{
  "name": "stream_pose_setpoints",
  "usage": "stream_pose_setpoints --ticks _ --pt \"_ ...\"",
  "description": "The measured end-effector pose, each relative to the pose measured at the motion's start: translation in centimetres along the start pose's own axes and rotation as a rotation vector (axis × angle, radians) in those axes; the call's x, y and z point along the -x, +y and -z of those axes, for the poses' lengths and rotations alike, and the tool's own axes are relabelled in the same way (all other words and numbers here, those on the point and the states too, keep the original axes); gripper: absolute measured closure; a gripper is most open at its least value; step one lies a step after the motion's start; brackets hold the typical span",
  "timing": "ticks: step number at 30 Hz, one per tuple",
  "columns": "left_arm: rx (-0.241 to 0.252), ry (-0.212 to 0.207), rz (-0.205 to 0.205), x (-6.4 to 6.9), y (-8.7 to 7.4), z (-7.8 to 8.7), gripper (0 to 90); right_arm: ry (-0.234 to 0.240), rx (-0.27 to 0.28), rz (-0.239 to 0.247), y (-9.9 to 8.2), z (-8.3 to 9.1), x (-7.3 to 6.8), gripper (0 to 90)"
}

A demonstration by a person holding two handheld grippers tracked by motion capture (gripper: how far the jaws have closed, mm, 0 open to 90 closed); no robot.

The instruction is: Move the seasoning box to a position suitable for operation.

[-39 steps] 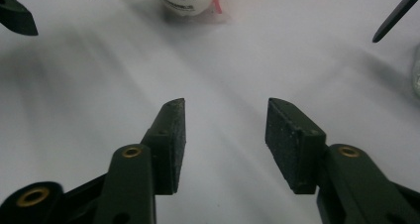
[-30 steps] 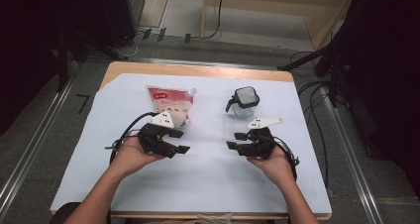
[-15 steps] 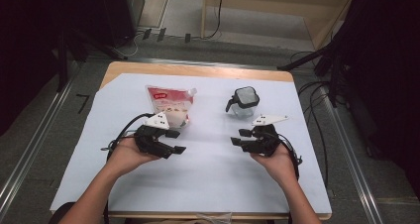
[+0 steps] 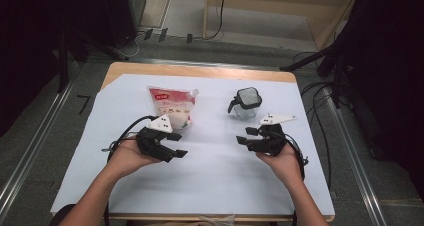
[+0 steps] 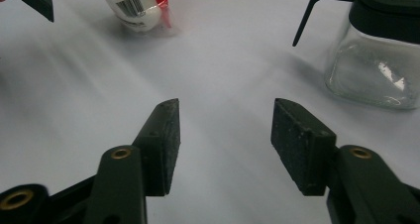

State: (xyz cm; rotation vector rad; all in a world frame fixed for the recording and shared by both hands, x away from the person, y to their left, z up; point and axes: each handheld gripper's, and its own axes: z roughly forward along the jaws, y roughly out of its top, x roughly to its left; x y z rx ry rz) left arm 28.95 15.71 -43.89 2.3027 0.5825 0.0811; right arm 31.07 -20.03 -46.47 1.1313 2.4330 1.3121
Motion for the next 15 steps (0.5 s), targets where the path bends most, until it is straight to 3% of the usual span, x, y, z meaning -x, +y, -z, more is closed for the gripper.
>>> stream_pose_setpoints --ticks 10,11,13,15 --pt "0.023 -0.001 0.03 -0.4 0.0 0.6 40.4 -0.041 0.018 -0.014 0.3 0.3 0.8 41.3" --pt "0.045 -0.016 0.041 -0.4 0.1 0.8 40.1 -0.09 0.025 -0.014 0.5 0.5 1.2 38.9" --pt "0.059 -0.02 0.045 -0.4 0.2 1.0 40.1 -0.107 0.038 -0.019 0.6 0.7 1.5 37.4" --pt "0.042 0.011 0.028 -0.3 0.2 1.2 40.6 -0.134 0.069 -0.074 0.9 0.9 2.5 34.5"
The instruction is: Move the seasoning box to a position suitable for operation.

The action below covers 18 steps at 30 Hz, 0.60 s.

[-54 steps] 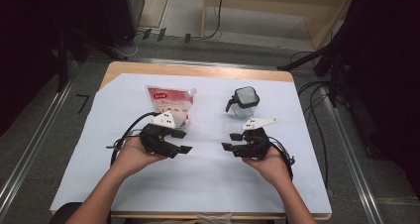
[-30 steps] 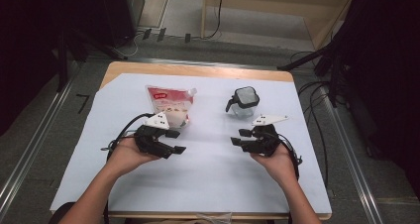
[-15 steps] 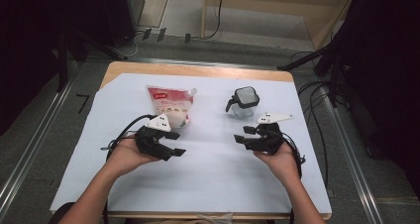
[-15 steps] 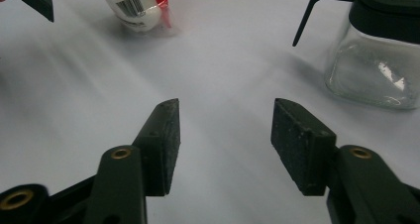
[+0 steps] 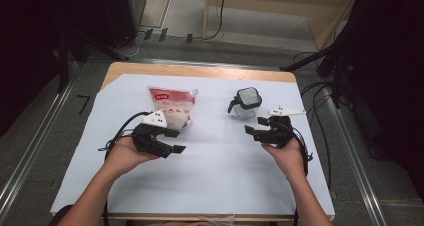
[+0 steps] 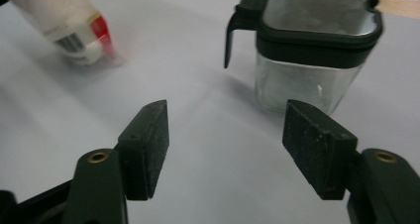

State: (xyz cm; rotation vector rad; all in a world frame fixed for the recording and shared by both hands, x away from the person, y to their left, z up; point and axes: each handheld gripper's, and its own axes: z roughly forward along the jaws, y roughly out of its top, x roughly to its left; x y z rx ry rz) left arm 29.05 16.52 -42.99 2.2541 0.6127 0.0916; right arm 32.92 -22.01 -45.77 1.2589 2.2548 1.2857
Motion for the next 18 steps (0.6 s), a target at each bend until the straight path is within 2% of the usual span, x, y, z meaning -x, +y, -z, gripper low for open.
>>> stream_pose_setpoints --ticks 3,5,6,8,10,13,14,15,16,18 --pt "-0.012 0.003 -0.009 0.1 -0.1 -0.1 41.7 -0.01 0.005 -0.02 0.1 -0.3 0.5 34.2" --pt "-0.016 -0.013 -0.009 0.2 -0.1 -0.1 42.2 -0.024 -0.003 -0.027 0.1 -0.4 0.9 34.8" --pt "-0.014 -0.011 -0.011 0.3 -0.1 0.0 42.2 -0.069 0.01 -0.022 0.4 -0.6 1.4 34.5" --pt "0.006 -0.012 -0.017 0.4 -0.1 0.2 42.2 -0.086 0.015 -0.028 0.7 -0.7 1.8 33.9" --pt "0.026 -0.014 -0.002 0.4 -0.1 0.5 42.2 -0.103 0.036 -0.063 1.4 -1.3 2.7 28.6" --pt "0.038 -0.019 0.014 0.4 -0.3 0.7 42.5 -0.12 0.034 -0.06 1.4 -1.9 2.8 23.8" --pt "0.038 -0.018 0.018 0.3 -0.4 0.8 42.8 -0.122 0.03 -0.096 1.5 -2.4 3.0 21.2" --pt "0.039 -0.015 0.019 0.3 -0.4 0.8 42.8 -0.122 0.03 -0.096 1.5 -2.4 3.0 21.2" --pt "0.038 -0.01 0.028 0.3 -0.5 0.9 42.8 -0.097 0.023 -0.133 1.7 -2.5 3.2 22.4" --pt "0.039 -0.012 0.033 0.3 -0.6 1.0 42.8 -0.097 0.025 -0.132 1.7 -2.6 3.3 21.1"
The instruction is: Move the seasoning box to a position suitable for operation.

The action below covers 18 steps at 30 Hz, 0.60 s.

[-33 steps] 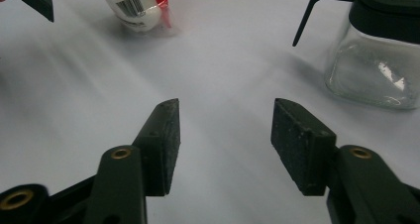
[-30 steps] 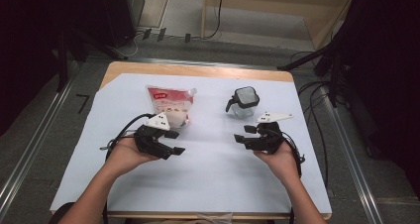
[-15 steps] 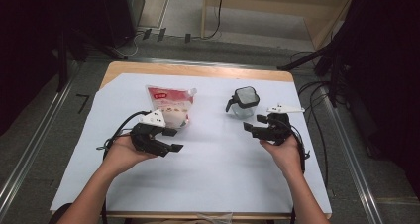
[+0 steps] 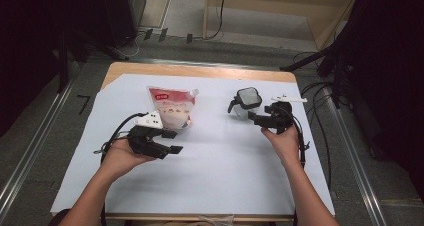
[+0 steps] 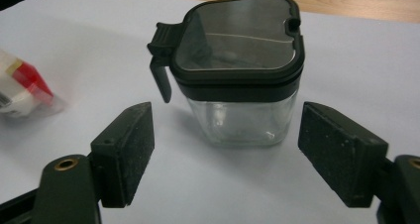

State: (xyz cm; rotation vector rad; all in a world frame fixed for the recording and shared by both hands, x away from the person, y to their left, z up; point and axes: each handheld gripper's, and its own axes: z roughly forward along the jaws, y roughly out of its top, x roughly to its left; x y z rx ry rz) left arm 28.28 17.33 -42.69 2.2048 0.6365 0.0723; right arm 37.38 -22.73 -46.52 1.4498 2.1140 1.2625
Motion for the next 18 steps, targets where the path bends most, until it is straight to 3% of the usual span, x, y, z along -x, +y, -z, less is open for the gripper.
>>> stream_pose_setpoints --ticks 3,6,7,8,18 --pt "0.003 0.004 -0.005 0.2 -0.2 0.1 42.8 -0.034 0.013 0.025 0.3 -0.7 0.0 13.6" --pt "-0.003 0.003 0.003 0.2 -0.3 0.1 42.8 -0.068 0.017 0.028 0.3 -1.6 -0.1 12.7" --pt "-0.003 0.003 0.003 0.2 -0.3 0.1 42.8 -0.068 0.017 0.028 0.3 -1.6 -0.1 12.7" --pt "-0.006 0.001 0.005 0.3 -0.3 0.1 42.8 -0.056 0.013 0.029 0.3 -2.1 -0.3 6.6" --pt "-0.004 0.0 0.011 0.8 -0.6 0.1 42.8 -0.118 0.024 0.051 0.1 -4.6 -0.9 6.6"
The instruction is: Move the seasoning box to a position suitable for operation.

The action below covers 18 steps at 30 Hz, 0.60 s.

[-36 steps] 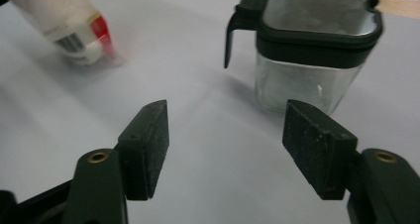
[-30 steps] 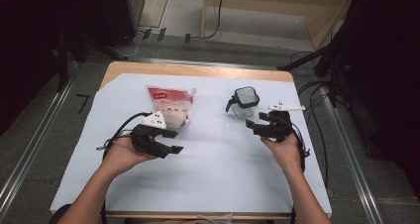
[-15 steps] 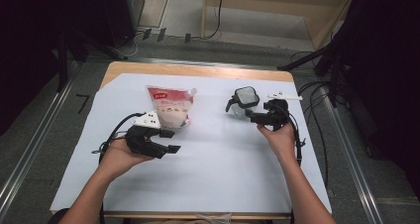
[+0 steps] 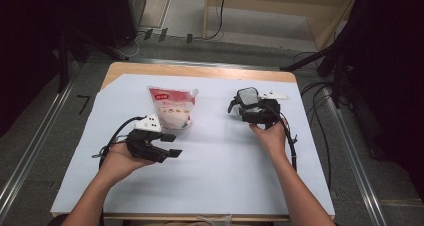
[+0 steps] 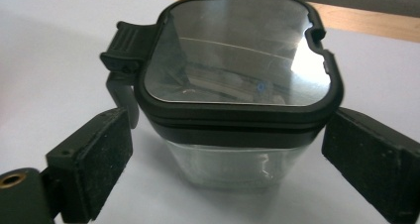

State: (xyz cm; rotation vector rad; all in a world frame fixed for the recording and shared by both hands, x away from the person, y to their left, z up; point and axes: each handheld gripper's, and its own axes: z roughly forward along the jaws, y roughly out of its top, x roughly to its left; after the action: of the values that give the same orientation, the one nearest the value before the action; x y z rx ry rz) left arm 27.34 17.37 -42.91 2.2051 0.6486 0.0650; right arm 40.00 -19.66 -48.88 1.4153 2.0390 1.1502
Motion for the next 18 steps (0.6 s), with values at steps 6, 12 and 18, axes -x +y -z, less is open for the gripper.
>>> stream_pose_setpoints --ticks 6,12,18 --pt "-0.009 -0.004 0.004 0.2 -0.4 0.0 42.8 -0.019 0.017 -0.03 -0.2 -1.2 0.2 10.8" --pt "-0.006 -0.001 0.019 0.3 -0.8 0.3 42.8 -0.047 0.054 -0.047 -0.4 -3.0 -0.1 12.5" --pt "0.006 0.002 0.029 0.3 -1.0 0.4 42.8 -0.031 0.085 -0.051 -0.7 -3.6 0.1 11.5"
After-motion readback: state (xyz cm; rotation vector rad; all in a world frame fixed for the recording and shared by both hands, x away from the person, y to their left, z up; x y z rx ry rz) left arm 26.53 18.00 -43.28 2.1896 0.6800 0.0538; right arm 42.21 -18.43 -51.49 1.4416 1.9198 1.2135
